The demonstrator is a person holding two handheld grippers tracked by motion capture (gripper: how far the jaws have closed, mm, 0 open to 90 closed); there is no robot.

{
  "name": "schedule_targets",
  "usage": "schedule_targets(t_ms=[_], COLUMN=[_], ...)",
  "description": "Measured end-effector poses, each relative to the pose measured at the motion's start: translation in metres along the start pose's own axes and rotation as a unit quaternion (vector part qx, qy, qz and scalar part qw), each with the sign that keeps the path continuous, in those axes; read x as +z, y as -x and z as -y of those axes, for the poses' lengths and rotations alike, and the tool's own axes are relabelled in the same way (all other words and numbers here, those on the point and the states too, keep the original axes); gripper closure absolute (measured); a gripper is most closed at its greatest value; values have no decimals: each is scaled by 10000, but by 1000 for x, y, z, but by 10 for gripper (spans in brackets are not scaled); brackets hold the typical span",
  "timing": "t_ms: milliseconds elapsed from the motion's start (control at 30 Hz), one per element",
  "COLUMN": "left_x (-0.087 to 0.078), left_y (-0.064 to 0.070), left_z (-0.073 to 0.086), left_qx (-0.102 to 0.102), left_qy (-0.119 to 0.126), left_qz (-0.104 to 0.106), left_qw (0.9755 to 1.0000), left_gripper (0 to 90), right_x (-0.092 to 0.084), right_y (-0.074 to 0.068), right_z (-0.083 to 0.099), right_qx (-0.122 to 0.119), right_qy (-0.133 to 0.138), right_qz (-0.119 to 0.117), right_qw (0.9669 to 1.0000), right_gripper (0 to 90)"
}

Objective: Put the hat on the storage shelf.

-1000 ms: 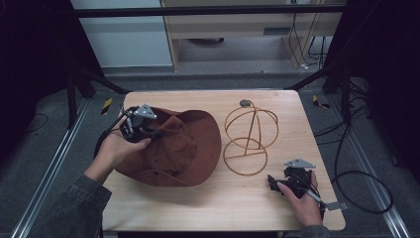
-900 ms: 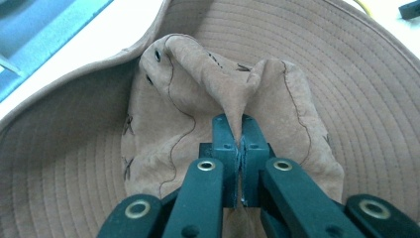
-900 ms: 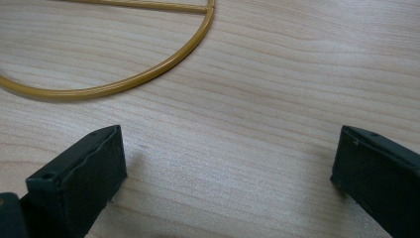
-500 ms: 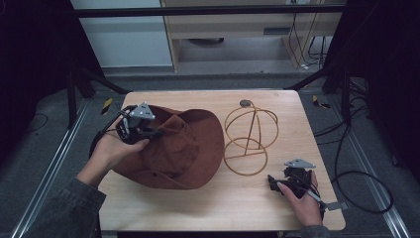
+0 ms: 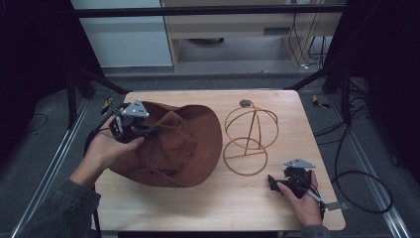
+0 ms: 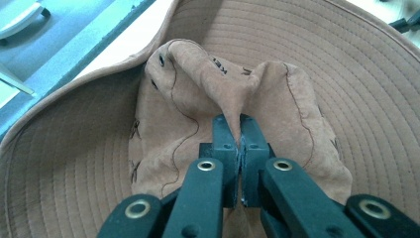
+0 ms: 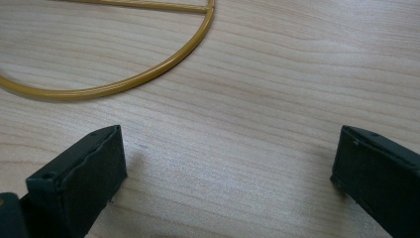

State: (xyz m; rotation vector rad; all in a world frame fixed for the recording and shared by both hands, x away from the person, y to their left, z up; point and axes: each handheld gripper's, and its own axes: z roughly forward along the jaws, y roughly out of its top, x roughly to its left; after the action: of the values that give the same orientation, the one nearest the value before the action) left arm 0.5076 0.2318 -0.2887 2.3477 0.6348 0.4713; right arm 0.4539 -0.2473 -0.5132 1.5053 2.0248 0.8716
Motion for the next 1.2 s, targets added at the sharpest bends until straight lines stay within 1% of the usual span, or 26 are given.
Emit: schedule_targets(t_ms=[167,300,400,567,667,700,833,967,1033,1200], left_x=[-9,-19,-26,-36,-38,-39,-45,-53,-56,-67], left_y=[0,3,6,10,11,11,8,4,3,3], left_z=[-9,-16,-19,-18,-19,-19,-24,-27,-28,-37], left_qx=[65,198,260,269,268,273,244,196,157,239], left_qy=[59,120,181,289,325,305,251,342,347,327], left_qz=[-59,-82,-108,-174,-154,-175,-271,-304,-312,-376], left_qw=[9999,9997,9994,9991,9990,9990,9990,9988,9988,9985], left_gripper=[883,883,883,883,883,883,883,883,884,883], right_x=[0,0,0,0,0,0,0,0,0,0], right_y=[0,0,0,0,0,0,0,0,0,0], right_z=[0,0,0,0,0,0,0,0,0,0], right_qx=[0,-2,-2,-2,0,-2,-1,-2,-2,-1], right_qy=[1,1,1,1,0,0,0,-7,-6,-6], right_qz=[-1,0,1,1,0,0,0,3,3,1], right_qw=[10000,10000,10000,10000,10000,10000,10000,10000,10000,10000], right_gripper=[4,4,4,4,4,4,4,4,4,4])
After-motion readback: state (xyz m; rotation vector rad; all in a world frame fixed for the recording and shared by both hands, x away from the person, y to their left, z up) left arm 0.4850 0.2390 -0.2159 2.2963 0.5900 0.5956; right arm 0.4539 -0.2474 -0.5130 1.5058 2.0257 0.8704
